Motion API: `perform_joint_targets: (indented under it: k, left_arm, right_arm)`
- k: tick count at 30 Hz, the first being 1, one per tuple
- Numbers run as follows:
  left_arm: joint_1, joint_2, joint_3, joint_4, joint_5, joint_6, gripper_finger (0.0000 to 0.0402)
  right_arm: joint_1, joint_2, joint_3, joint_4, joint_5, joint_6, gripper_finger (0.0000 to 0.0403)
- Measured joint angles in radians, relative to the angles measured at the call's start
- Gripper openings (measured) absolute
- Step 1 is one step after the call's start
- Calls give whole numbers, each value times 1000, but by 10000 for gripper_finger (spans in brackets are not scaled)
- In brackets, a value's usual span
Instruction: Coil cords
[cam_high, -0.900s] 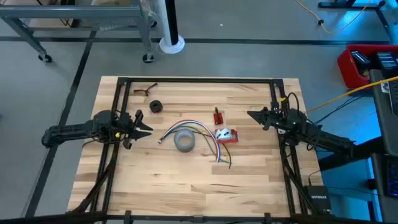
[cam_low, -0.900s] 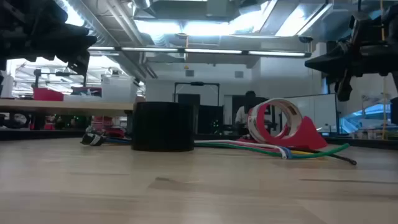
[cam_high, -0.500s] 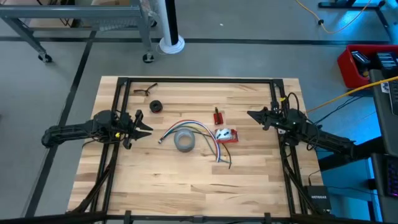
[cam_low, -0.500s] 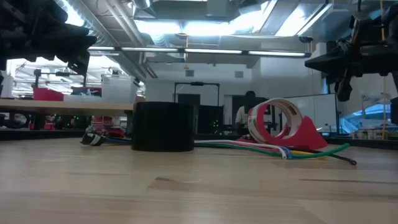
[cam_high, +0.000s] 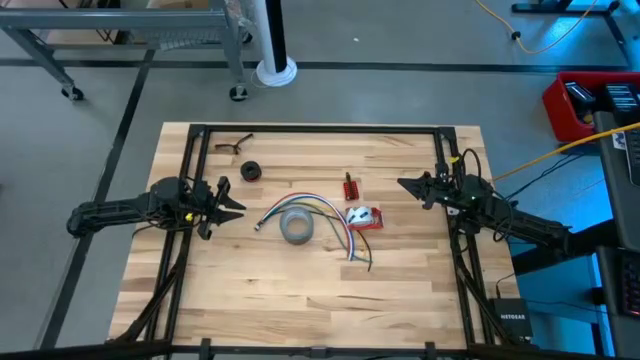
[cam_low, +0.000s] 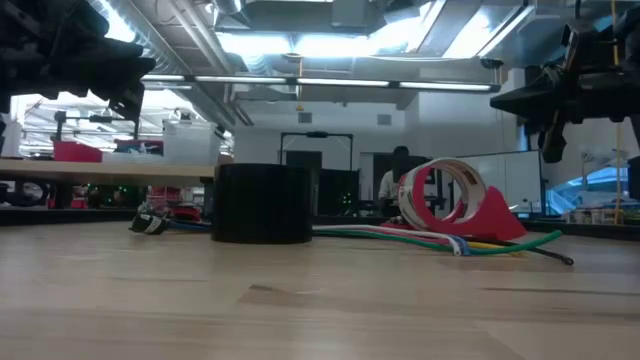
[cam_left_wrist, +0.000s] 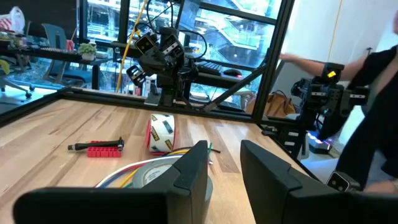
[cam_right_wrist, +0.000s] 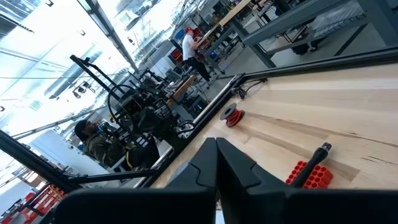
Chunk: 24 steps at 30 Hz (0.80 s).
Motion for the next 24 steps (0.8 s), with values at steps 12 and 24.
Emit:
perform_joint_targets:
  k: [12, 24]
  left_arm:
    - [0, 0, 0, 0, 0, 0, 88]
    - [0, 0, 0, 0, 0, 0, 88]
  right_arm:
    - [0, 0, 0, 0, 0, 0, 3]
    - [0, 0, 0, 1, 71, -3, 3]
